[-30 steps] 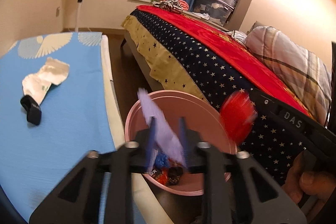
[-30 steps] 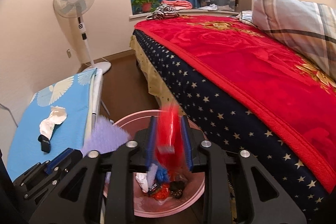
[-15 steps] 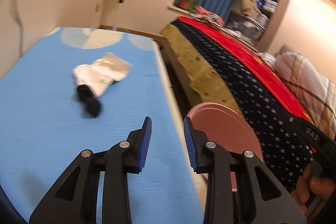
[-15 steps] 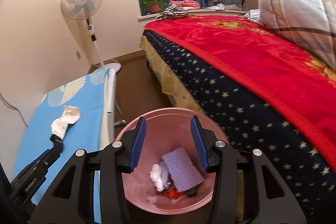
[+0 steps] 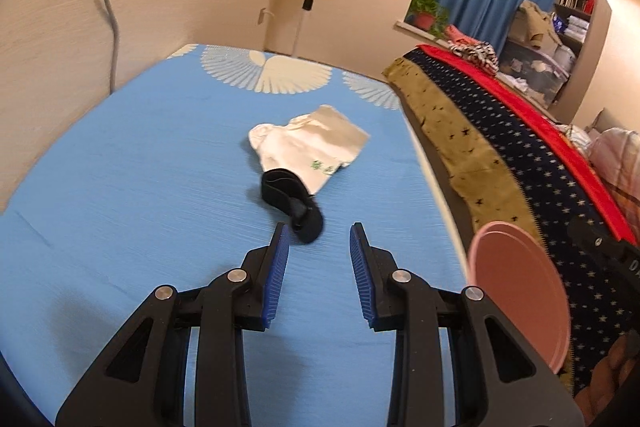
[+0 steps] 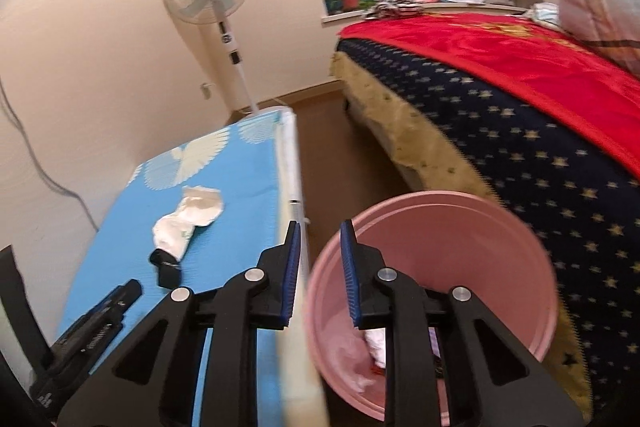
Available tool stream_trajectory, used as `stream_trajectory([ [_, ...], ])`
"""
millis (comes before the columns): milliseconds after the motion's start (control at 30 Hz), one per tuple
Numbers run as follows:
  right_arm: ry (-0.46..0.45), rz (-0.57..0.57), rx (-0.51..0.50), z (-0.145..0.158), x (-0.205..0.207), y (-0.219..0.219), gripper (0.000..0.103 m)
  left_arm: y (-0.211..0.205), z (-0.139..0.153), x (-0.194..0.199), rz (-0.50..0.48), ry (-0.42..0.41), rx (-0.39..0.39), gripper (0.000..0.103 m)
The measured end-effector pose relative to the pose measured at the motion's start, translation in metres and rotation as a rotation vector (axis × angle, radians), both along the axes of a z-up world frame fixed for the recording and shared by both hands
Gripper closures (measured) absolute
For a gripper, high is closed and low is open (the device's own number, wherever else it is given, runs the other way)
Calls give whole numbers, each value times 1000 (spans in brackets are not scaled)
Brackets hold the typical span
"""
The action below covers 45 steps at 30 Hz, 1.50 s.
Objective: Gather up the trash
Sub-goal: 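Move both open tools back toward the black strap and white paper bag, then grasp the black strap with the left tool while the right tool grasps the white paper bag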
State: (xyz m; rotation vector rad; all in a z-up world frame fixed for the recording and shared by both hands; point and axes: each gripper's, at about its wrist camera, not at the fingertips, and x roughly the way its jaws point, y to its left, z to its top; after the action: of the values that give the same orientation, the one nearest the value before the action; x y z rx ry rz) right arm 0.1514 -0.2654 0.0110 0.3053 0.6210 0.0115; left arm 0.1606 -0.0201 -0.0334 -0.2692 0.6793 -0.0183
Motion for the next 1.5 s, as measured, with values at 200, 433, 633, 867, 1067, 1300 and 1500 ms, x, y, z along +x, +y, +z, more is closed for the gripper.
stream_trajectory([
  [200,13,59,43,-12,21,15,81,5,-15,22,-8,48,1,64],
  [433,45,92,88,-27,49,32,81,8,-23,40,3,68,-15,64],
  [633,56,138,138,-36,70,52,80,10,-28,50,-43,90,-46,83],
  [867,91,197,205,-50,93,78,80,26,-26,51,2,87,-22,95],
  [1067,122,248,257,-59,115,108,76,56,-25,44,137,96,16,95],
  [1300,176,274,269,-78,133,134,71,64,-25,43,175,112,87,95],
  [1500,213,294,257,-85,143,146,71,64,-25,42,178,122,97,95],
])
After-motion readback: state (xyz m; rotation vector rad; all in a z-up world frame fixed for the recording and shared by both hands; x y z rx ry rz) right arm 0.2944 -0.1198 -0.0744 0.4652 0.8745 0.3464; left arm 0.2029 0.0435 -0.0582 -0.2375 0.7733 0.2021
